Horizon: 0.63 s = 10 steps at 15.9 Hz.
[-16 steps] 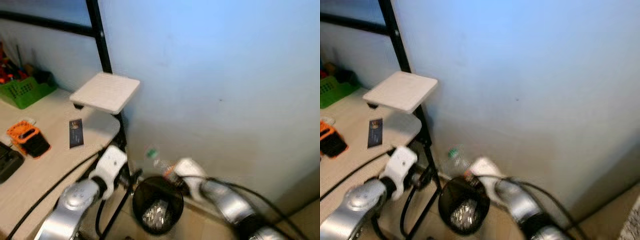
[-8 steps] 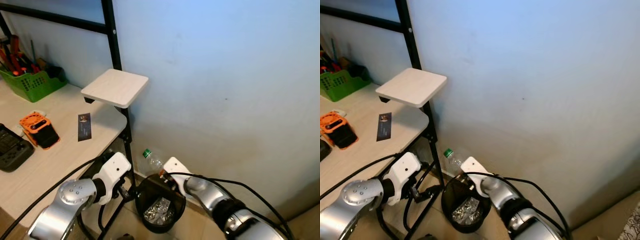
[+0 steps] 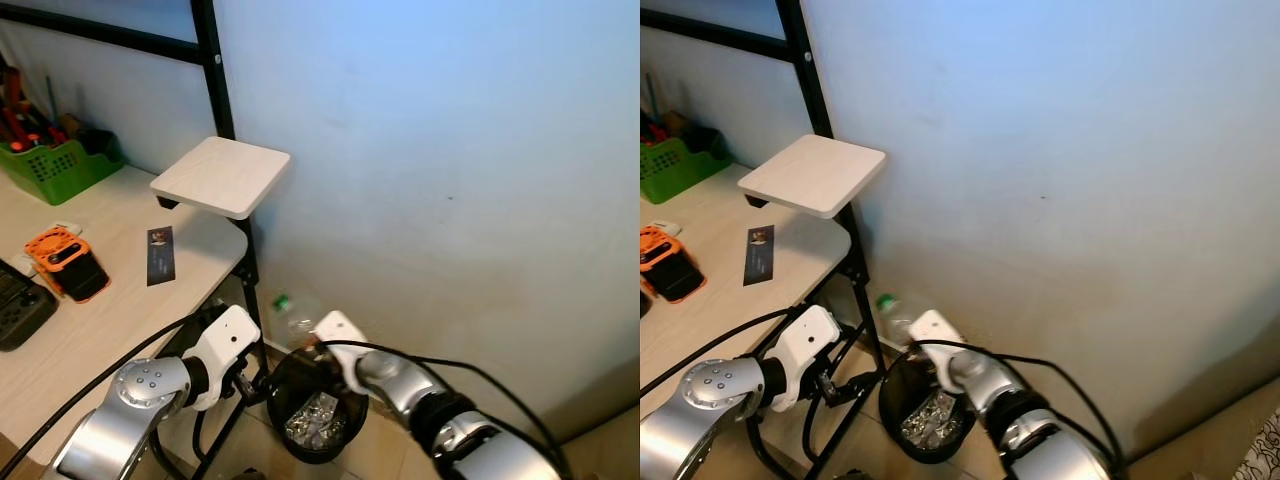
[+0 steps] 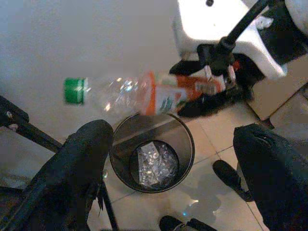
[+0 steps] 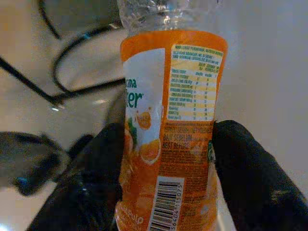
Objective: Clean up the room
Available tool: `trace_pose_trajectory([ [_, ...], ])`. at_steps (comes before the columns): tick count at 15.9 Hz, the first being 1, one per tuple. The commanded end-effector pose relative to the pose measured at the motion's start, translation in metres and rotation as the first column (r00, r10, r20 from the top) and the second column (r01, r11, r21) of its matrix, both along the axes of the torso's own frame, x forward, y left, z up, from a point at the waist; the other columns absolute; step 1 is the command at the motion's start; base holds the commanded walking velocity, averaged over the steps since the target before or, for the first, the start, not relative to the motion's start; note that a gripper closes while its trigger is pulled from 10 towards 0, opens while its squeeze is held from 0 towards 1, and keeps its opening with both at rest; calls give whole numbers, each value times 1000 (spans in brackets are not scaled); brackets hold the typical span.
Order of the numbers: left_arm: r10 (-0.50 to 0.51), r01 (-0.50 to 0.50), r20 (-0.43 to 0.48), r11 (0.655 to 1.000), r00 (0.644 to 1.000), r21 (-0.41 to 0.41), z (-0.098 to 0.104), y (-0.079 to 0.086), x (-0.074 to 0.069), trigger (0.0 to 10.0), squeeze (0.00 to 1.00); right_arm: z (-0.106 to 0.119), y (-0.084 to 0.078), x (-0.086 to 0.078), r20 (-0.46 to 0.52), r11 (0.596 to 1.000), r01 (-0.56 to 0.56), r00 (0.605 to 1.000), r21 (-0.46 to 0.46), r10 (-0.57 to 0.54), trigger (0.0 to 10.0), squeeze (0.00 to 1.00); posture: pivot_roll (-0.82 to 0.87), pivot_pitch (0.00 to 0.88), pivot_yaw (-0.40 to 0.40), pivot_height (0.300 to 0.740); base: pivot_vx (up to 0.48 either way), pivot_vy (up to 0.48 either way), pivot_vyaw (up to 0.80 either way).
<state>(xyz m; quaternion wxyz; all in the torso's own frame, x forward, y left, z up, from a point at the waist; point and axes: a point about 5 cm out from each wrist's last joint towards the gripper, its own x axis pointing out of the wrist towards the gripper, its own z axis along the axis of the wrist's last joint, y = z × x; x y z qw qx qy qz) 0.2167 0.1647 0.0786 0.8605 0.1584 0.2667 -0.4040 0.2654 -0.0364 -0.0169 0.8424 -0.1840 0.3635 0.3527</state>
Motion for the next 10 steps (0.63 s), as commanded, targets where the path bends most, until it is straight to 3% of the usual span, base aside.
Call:
trace_pose_trajectory([
  [1,6,-6,0,1000,1000,9,2,3,-1,10000,0,0,3,-2,-11,1000,-9,1000,29,9,10000,1000,115,0,-2,740,0,0,0],
  [8,42,-42,19,999,999,-9,4,3,1,10000,0,0,-7,3,19,998,28,999,47,-29,10000,973,110,0,-2,740,0,0,0],
  [9,43,-43,33,999,999,-17,5,2,2,10000,0,1,-7,3,24,998,28,999,64,-29,10000,537,109,0,0,740,0,0,0],
  [10,140,-139,44,990,989,-34,6,-1,9,10000,0,3,-18,7,50,994,58,997,97,-63,10000,0,111,0,1,740,0,0,0],
])
